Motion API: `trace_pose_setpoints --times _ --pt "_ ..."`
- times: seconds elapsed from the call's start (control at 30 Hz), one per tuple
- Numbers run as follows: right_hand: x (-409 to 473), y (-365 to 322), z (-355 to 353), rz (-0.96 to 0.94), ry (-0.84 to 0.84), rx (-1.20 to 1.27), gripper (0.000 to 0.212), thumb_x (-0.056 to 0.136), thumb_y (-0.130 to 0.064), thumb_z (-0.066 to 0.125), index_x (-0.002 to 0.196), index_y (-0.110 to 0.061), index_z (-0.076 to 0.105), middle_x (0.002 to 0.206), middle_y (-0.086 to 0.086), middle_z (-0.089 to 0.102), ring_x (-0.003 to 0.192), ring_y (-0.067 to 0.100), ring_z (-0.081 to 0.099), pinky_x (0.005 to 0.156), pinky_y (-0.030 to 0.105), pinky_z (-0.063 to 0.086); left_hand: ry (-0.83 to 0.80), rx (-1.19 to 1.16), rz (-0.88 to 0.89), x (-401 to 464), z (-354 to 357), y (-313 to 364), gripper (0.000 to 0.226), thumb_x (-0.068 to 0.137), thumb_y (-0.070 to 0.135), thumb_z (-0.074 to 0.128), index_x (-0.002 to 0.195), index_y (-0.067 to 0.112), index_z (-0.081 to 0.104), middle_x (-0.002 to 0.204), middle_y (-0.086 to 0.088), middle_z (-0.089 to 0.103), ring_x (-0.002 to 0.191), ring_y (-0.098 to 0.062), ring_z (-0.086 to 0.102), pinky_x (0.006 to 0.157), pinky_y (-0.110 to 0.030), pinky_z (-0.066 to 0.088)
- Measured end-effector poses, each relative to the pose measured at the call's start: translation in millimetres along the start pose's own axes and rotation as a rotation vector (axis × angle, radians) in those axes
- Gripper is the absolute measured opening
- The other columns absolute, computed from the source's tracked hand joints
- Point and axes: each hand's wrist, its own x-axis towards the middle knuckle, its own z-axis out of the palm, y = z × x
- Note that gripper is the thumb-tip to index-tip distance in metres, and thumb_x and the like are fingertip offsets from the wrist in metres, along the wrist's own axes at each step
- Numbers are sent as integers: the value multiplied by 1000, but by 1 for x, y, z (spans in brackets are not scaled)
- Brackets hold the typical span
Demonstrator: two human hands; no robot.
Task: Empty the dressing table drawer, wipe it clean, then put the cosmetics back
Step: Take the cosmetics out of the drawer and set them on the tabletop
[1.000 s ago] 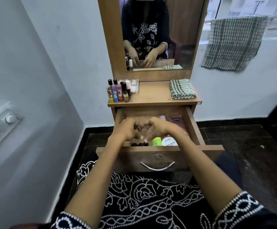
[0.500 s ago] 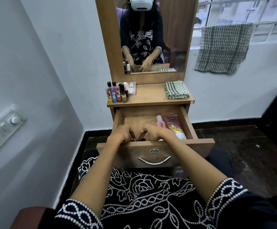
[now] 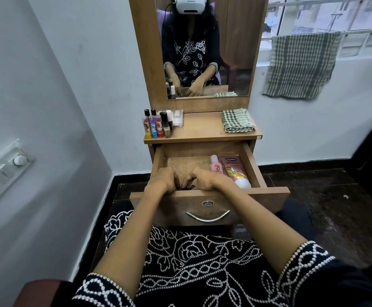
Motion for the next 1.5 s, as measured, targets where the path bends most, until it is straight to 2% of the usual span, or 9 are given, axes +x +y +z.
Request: trace_pose_setpoints --times 0.2,0.4,0.5,0.63,0.7,0.93,1.23,1.4,1.5 --pt "6 5 0 -3 42 47 35 87 -6 64 121 0 60 118 18 63 95 15 54 78 20 44 20 57 3 0 -6 4 21 81 8 70 101 9 71 107 -10 67 97 -24 62 85 -33 53" --pt "13 2 -29 -68 223 68 32 85 -16 68 115 -7 63 104 7 64 97 16 56 94 33 44 210 177 32 5 -42 20 25 78 22 74 102 16 67 104 -4 66 96 -22 61 82 -36 52" --pt "15 -5 -56 -129 343 105 31 87 -15 65 116 -7 62 112 12 65 101 16 57 93 28 43 351 281 94 14 -73 32 27 79 28 72 106 23 68 108 -3 67 105 -24 58 88 -35 41" --pt "21 -14 -91 -197 549 148 27 87 -10 65 112 -1 64 95 6 60 87 11 52 67 3 38 540 328 164 32 -113 50 24 82 27 68 105 23 69 111 -6 66 116 -27 51 95 -40 31" --pt "28 -17 -104 -200 582 206 27 88 -10 64 113 0 62 95 5 59 85 14 57 73 12 44 582 321 172 42 -128 57 22 84 28 67 104 22 69 109 -6 67 115 -27 50 97 -42 29" --pt "53 -18 -119 -176 660 305 26 87 -9 65 111 -2 62 88 6 64 76 19 65 73 27 56 562 326 170 81 -145 61 20 86 29 65 104 20 69 109 -8 66 117 -29 46 96 -43 26" --pt "76 -15 -100 -121 688 230 26 88 -17 64 111 -5 65 100 14 68 88 24 66 83 40 53 516 339 163 111 -137 50 18 86 27 64 103 21 68 108 -7 66 116 -28 47 95 -43 26" --pt "80 -13 -92 -126 737 165 34 87 -20 65 118 -8 63 105 11 68 79 15 57 72 27 44 497 359 172 120 -132 44 18 87 25 64 104 21 67 110 -7 65 117 -27 45 93 -42 25" --pt "82 -15 -88 -131 765 168 32 87 -20 65 117 -9 64 105 10 69 81 19 62 74 29 48 497 363 180 124 -128 42 19 88 24 62 106 21 66 112 -7 65 118 -27 43 94 -42 25"
